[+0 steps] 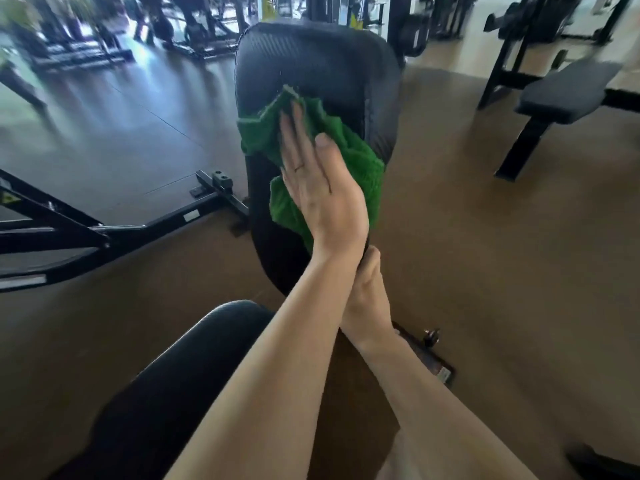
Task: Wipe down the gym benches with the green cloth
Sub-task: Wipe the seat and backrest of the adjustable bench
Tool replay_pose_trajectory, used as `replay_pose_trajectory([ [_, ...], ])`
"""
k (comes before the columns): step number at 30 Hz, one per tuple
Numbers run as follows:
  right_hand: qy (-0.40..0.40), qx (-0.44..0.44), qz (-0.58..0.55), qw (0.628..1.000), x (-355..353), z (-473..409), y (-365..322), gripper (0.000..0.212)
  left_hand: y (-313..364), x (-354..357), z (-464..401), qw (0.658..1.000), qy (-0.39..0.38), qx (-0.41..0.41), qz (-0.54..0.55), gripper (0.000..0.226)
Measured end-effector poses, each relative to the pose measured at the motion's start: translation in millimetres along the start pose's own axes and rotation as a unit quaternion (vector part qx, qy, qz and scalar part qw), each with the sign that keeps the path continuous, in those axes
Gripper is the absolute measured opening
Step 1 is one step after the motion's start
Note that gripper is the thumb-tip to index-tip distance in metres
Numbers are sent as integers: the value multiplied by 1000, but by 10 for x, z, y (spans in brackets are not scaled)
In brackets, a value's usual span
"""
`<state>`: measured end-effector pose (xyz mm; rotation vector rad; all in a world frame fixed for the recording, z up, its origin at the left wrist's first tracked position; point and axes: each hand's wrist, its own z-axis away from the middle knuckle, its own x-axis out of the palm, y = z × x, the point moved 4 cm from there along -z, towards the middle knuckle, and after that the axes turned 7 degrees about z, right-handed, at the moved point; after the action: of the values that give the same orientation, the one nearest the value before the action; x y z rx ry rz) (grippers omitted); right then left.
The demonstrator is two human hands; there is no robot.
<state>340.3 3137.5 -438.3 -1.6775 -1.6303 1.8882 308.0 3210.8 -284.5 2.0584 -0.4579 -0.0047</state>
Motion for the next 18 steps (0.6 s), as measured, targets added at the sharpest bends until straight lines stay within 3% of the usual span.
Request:
replay_pose_trajectory([
  [3,17,-34,12,999,-24,70,-46,73,-105,-30,-68,999,24,6,-21,57],
  [6,43,-59,24,997,0,86,-34,67,-366,-115,-341,1000,4,-5,15,63],
  [11,56,-54,22,997,34,61,6,74,-592,-317,-988,987,52,-139,59,82],
  [14,57,-60,14,996,50,40,10,77,-390,-243,-752,992,33,-107,63,79],
  [18,52,-57,7,997,8,63,9,69,-220,-80,-100,999,-11,-6,32,59],
])
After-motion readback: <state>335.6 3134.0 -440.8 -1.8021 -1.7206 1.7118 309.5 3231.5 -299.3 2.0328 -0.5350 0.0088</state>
